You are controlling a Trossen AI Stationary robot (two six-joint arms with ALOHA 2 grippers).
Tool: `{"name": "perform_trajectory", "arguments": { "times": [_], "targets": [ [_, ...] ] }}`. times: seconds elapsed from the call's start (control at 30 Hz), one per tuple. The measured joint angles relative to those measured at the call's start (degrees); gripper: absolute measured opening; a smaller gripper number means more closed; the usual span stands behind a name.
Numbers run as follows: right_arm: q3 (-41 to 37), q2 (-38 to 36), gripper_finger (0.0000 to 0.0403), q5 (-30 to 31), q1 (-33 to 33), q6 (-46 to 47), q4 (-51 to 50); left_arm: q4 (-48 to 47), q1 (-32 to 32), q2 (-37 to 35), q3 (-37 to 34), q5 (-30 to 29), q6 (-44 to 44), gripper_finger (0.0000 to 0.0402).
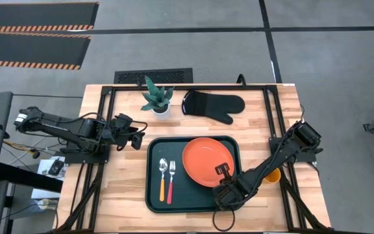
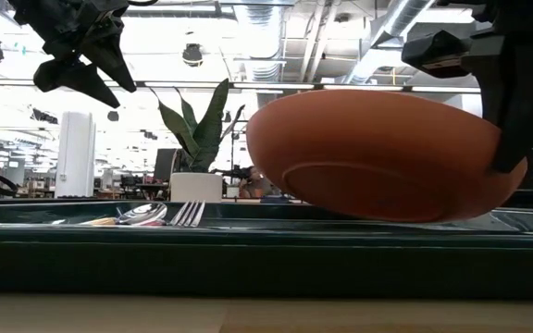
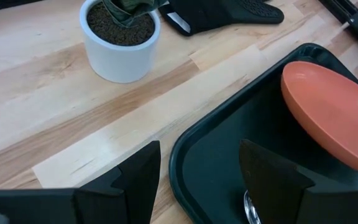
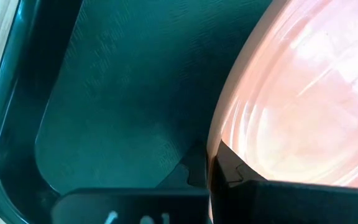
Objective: Pick and place plate/cup/fork/spoon on tray
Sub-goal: Put the orange plate on the black tray to the right side of the pink fork
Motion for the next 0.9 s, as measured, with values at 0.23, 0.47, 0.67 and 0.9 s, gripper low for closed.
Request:
{"name": "perform_trajectory", "arguments": {
  "times": [0.23, 0.47, 0.67, 0.9],
  "targets": [
    [0.0, 0.0, 0.0002, 0.0, 0.0, 0.0, -0.2, 0.0, 0.0, 0.0, 0.0, 0.1, 0.0, 0.0203],
    [-1.1, -0.3, 0.0002, -0.1, 0.0, 0.0, 0.2, 0.0, 0.0, 0.0, 0.0, 0.2, -0.5, 0.0203],
    [-1.3, -0.3, 0.0002, -0.1, 0.0, -0.1, 0.8, 0.0, 0.0, 0.0, 0.0, 0.3, -0.6, 0.0203],
    [-1.3, -0.4, 0.0002, -0.1, 0.0, 0.0, 1.0, 0.0, 0.0, 0.0, 0.0, 0.1, -0.7, 0.0203]
  ]
}}
